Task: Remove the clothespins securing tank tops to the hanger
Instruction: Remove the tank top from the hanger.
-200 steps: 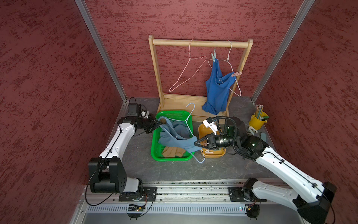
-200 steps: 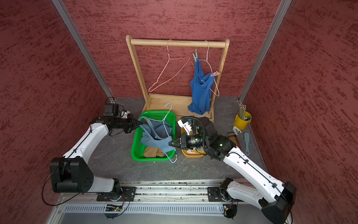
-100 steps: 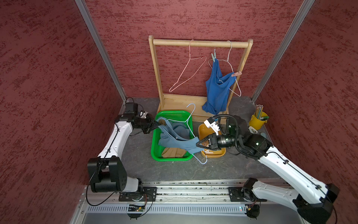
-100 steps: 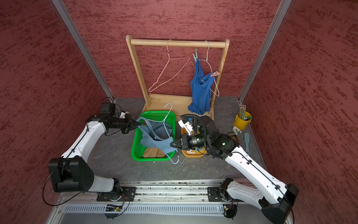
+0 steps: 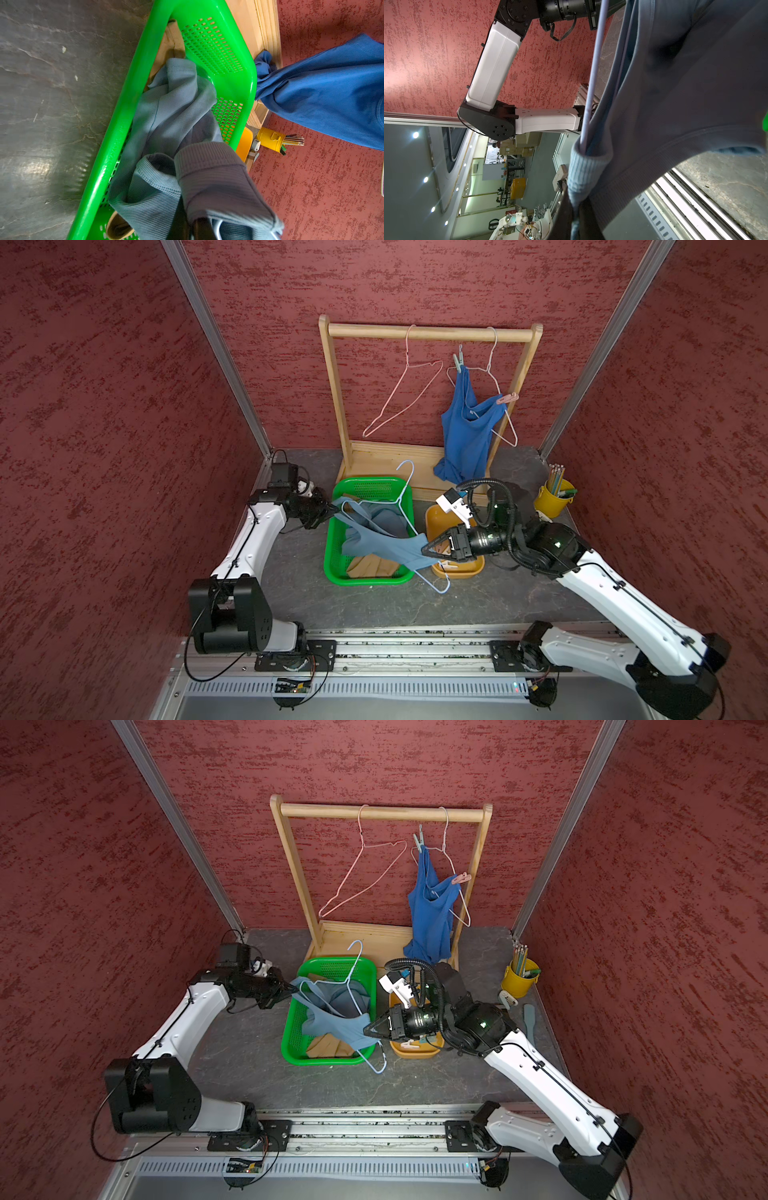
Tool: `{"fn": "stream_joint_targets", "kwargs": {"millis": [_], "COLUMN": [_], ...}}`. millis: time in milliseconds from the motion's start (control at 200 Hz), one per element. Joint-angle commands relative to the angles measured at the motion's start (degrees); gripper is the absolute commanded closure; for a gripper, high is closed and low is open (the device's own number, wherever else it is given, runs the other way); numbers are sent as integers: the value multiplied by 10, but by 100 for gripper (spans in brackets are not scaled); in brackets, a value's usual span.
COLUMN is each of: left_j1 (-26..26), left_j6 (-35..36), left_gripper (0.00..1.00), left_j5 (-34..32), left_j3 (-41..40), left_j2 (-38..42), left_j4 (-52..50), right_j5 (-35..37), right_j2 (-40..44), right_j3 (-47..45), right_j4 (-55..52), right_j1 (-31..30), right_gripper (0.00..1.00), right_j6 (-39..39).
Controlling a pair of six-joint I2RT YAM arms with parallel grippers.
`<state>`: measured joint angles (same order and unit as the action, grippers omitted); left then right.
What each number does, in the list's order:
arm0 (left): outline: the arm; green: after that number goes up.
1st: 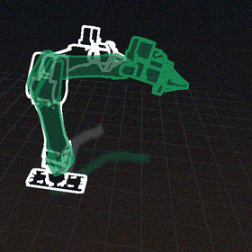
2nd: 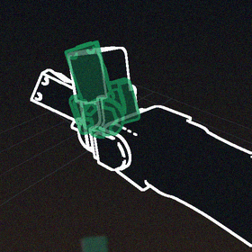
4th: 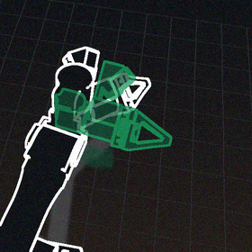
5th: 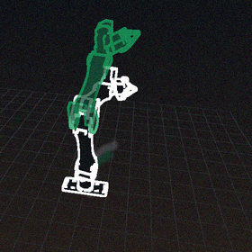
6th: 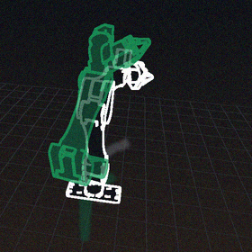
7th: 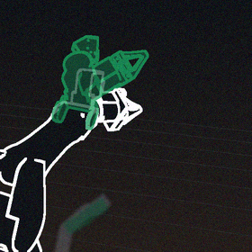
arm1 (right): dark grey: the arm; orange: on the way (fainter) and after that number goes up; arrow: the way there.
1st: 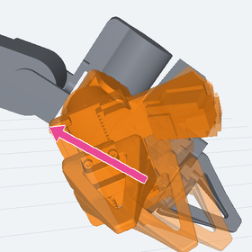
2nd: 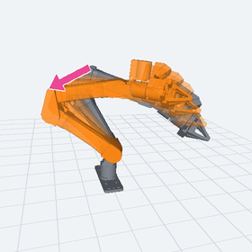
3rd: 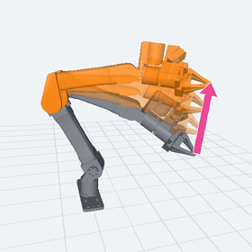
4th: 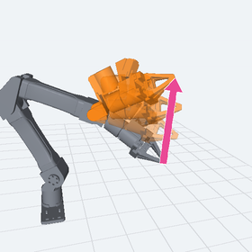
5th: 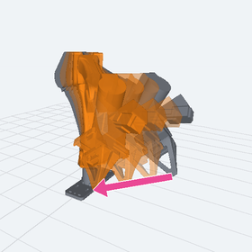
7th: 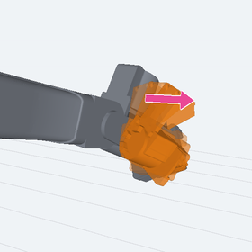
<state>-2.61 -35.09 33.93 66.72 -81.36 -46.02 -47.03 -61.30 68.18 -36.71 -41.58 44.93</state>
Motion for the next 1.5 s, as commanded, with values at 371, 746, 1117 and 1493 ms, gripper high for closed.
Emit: {"fn": "stream_joint_targets", "kwargs": {"millis": [371,746,1117,1493], "left_j1": [47,216,219,229], "left_j6": [7,-103,30,161], "left_gripper": [100,37,22,35], "left_j5": [-2,-195,-190,-114], "left_j3": [84,18,248,426], "left_j2": [-88,136,52,-131], "left_j4": [-1,-98,-143,-192], "right_j5": [16,141,40,-49], "right_j2": [32,-157,-181,-163], "right_j3": [5,80,25,1], "right_j4": [132,80,183,290], "right_j1": [-10,-10,-12,-15], "right_gripper": [100,100,100,100], "right_j6": [79,-21,15,72]}}
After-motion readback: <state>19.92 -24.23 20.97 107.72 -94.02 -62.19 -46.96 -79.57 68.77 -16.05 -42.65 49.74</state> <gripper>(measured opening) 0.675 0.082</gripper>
